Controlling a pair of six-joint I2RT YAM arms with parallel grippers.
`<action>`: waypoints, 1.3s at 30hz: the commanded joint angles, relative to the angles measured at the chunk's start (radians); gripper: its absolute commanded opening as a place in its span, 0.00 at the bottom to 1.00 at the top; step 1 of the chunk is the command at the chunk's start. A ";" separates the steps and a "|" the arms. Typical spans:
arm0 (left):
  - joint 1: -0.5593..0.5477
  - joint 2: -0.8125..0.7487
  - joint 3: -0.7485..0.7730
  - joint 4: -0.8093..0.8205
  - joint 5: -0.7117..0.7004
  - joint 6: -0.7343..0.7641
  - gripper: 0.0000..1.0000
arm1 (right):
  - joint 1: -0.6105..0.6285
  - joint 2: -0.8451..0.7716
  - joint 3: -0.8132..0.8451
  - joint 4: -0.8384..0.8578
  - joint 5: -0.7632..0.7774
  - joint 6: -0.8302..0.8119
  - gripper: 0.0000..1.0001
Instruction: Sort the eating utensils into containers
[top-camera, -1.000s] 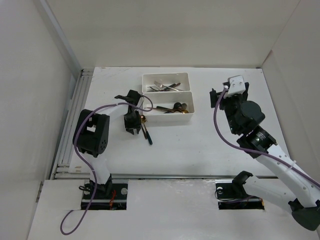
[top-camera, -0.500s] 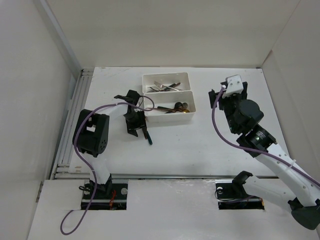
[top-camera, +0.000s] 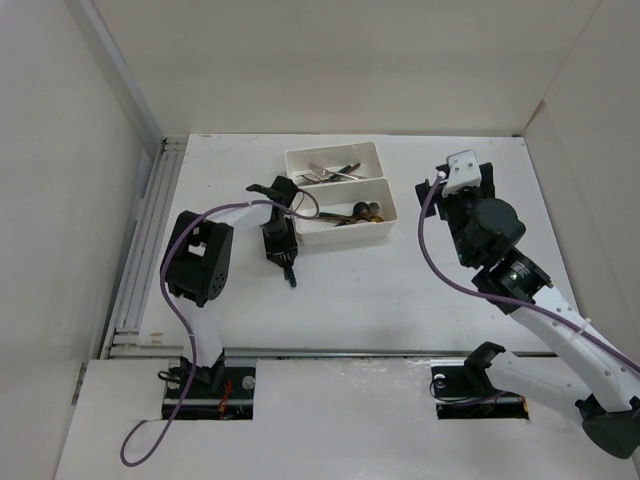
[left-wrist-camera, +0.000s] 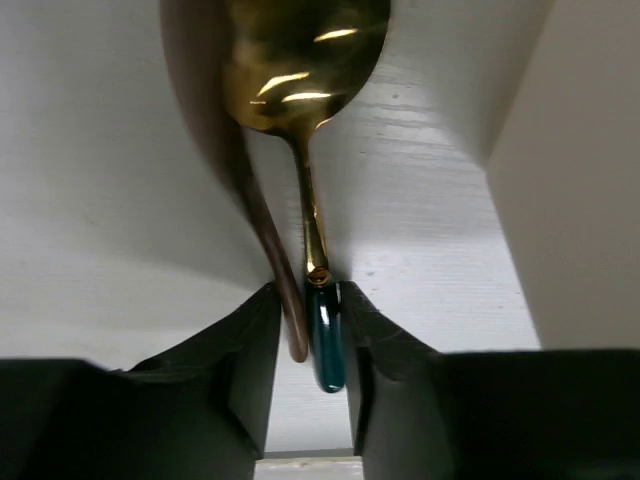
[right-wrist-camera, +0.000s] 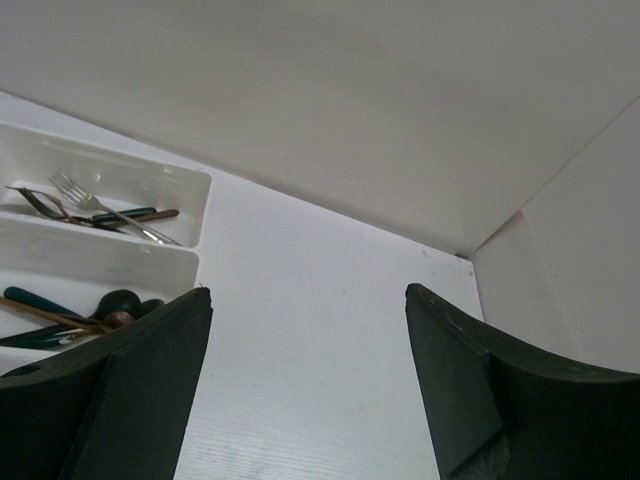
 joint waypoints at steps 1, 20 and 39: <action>0.009 0.048 -0.028 0.006 -0.139 -0.008 0.25 | 0.008 0.000 0.027 0.011 0.030 -0.046 0.83; 0.136 -0.096 -0.101 0.015 -0.130 0.194 0.18 | 0.008 0.038 0.036 0.011 0.028 -0.075 0.83; 0.214 -0.133 -0.048 0.035 -0.113 0.352 0.39 | 0.008 0.029 0.045 0.011 0.001 -0.037 0.83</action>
